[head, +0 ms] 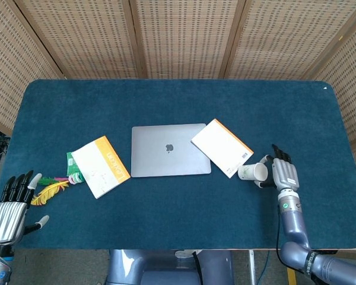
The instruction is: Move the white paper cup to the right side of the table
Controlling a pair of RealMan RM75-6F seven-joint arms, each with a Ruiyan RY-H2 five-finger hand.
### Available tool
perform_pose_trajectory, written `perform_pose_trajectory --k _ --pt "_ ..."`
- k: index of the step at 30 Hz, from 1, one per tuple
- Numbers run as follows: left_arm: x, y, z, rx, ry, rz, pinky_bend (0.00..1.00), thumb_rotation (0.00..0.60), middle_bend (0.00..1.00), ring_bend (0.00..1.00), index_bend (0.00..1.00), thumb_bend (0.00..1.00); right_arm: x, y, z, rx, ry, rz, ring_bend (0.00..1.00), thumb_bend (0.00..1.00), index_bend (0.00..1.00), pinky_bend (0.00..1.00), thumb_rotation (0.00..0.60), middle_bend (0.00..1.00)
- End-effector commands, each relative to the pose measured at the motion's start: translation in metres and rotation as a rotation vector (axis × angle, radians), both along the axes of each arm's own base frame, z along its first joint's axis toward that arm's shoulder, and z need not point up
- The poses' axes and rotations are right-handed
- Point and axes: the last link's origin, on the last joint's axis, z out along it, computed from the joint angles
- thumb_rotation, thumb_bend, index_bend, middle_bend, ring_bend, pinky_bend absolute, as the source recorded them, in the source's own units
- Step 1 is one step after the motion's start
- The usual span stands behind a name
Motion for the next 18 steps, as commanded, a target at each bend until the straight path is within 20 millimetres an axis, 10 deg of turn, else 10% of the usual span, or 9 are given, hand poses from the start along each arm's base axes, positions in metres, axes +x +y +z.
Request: perform_pose_trajectory --k 1,18 --pt "0.0 0.0 0.0 0.0 0.0 0.0 0.0 0.6 0.0 0.0 0.0 0.14 -0.007 0.003 0.002 0.006 0.03 -0.023 0.0 0.29 0.37 0.0 0.6 0.0" --pt "0.0 -0.001 -0.001 -0.002 0.003 -0.004 0.0 0.6 0.0 0.0 0.0 0.14 0.002 0.005 -0.006 0.057 0.186 0.02 0.0 0.29 0.15 0.0 0.6 0.0"
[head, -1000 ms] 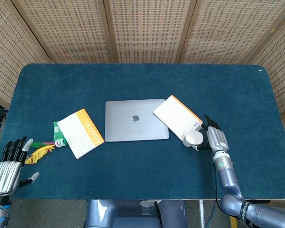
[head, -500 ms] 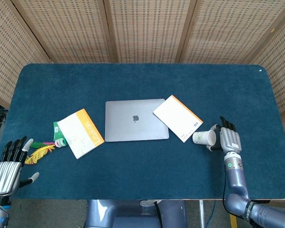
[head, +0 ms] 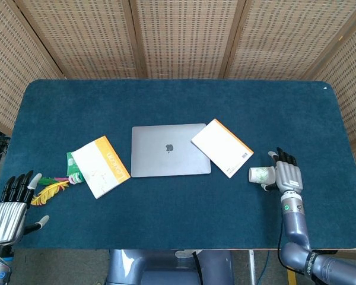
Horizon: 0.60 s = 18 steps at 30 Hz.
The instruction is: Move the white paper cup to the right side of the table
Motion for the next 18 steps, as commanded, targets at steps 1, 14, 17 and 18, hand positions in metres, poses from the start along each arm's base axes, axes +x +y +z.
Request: perform_pose_trajectory --k 1,14,17,18 --pt "0.0 0.0 -0.001 -0.003 0.004 0.001 0.0 0.6 0.0 0.0 0.0 0.14 0.009 0.001 -0.007 0.033 0.072 0.037 0.0 0.29 0.16 0.0 0.6 0.0" --pt "-0.001 0.0 -0.001 -0.012 -0.01 0.002 0.0 0.6 0.0 0.0 0.0 0.14 0.044 0.001 -0.035 0.01 0.272 0.14 0.0 0.29 0.36 0.0 0.6 0.0" --pt "-0.001 0.0 0.001 -0.008 -0.015 0.0 0.0 0.6 0.0 0.0 0.0 0.14 0.047 0.003 -0.041 0.023 0.3 0.14 0.0 0.29 0.36 0.0 0.6 0.0" --pt "-0.001 0.001 0.001 -0.008 -0.016 0.0 0.0 0.6 0.0 0.0 0.0 0.14 0.047 0.003 -0.042 0.028 0.303 0.136 0.0 0.29 0.37 0.0 0.6 0.0"
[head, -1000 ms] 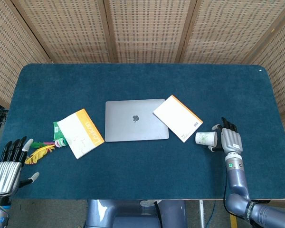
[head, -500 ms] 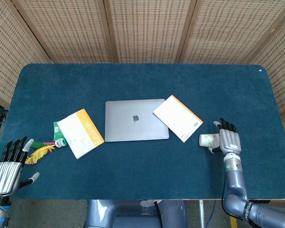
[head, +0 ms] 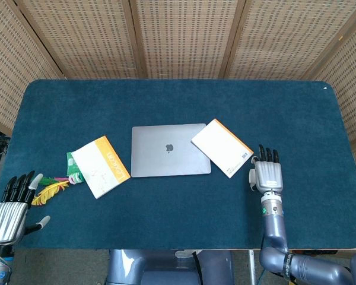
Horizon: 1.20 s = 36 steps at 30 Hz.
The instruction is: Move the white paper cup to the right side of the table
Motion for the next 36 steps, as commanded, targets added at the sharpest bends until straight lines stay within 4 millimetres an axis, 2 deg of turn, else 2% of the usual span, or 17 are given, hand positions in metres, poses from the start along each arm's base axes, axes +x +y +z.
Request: perform_pose_trajectory --k 1,15,25,30,36 --pt "0.0 0.0 0.001 0.001 -0.003 0.0 0.0 0.6 0.0 0.0 0.0 0.14 0.003 0.001 -0.006 0.009 0.021 -0.005 0.0 0.29 0.37 0.0 0.6 0.0" --pt "0.001 0.0 -0.001 -0.006 -0.005 -0.004 0.0 0.6 0.0 0.0 0.0 0.14 0.001 -0.003 -0.013 0.004 0.156 0.008 0.0 0.29 0.43 0.0 0.6 0.0" --pt "0.001 -0.001 -0.001 -0.014 -0.014 -0.004 0.0 0.6 0.0 0.0 0.0 0.14 0.001 -0.003 -0.013 0.0 0.188 0.018 0.0 0.3 0.51 0.0 0.6 0.02" --pt "0.001 0.0 0.0 -0.013 -0.014 -0.003 0.0 0.6 0.0 0.0 0.0 0.14 0.009 -0.002 -0.008 -0.015 0.11 0.038 0.0 0.3 0.52 0.0 0.6 0.02" --pt "0.001 0.0 -0.001 -0.014 -0.011 -0.003 0.0 0.6 0.0 0.0 0.0 0.14 0.022 -0.002 0.011 -0.056 -0.16 0.052 0.0 0.3 0.52 0.0 0.6 0.02"
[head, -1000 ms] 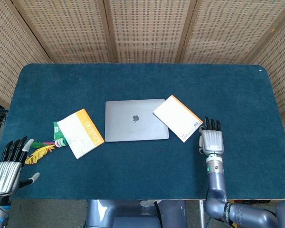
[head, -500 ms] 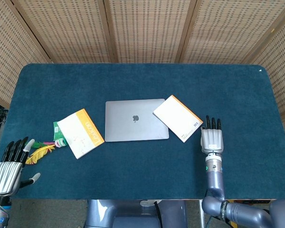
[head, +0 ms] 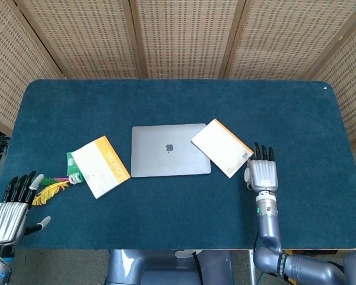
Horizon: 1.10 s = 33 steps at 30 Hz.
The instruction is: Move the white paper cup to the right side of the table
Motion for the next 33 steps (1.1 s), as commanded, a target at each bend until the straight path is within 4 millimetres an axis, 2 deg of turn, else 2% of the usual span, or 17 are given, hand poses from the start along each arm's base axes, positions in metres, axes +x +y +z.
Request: perform_pose_trajectory --k 1,7,9,12,21,33 --pt "0.0 0.0 0.0 0.001 0.001 -0.001 0.0 0.6 0.0 0.0 0.0 0.14 0.008 0.0 0.017 -0.027 -0.196 0.012 0.0 0.3 0.51 0.0 0.6 0.01" --pt "0.002 -0.001 0.0 0.008 0.002 -0.008 0.0 0.6 0.0 0.0 0.0 0.14 0.004 -0.001 0.034 -0.077 -0.56 -0.044 0.0 0.3 0.51 0.0 0.6 0.0" --pt "0.002 -0.001 0.0 0.005 0.006 -0.008 0.0 0.6 0.0 0.0 0.0 0.14 0.0 -0.002 0.037 -0.089 -0.633 -0.054 0.0 0.31 0.51 0.0 0.6 0.0" --pt "0.002 -0.002 -0.001 0.006 0.009 -0.011 0.0 0.6 0.0 0.0 0.0 0.14 -0.013 -0.005 0.042 -0.146 -0.787 -0.09 0.0 0.31 0.51 0.0 0.6 0.0" --pt "0.002 -0.002 -0.003 0.0 0.015 -0.01 0.0 0.6 0.0 0.0 0.0 0.14 -0.041 -0.008 0.041 -0.175 -0.876 -0.154 0.0 0.31 0.51 0.0 0.6 0.0" --pt "0.003 -0.002 -0.004 -0.002 0.018 -0.011 0.0 0.6 0.0 0.0 0.0 0.14 -0.066 -0.008 0.038 -0.175 -0.835 -0.218 0.0 0.31 0.5 0.0 0.6 0.0"
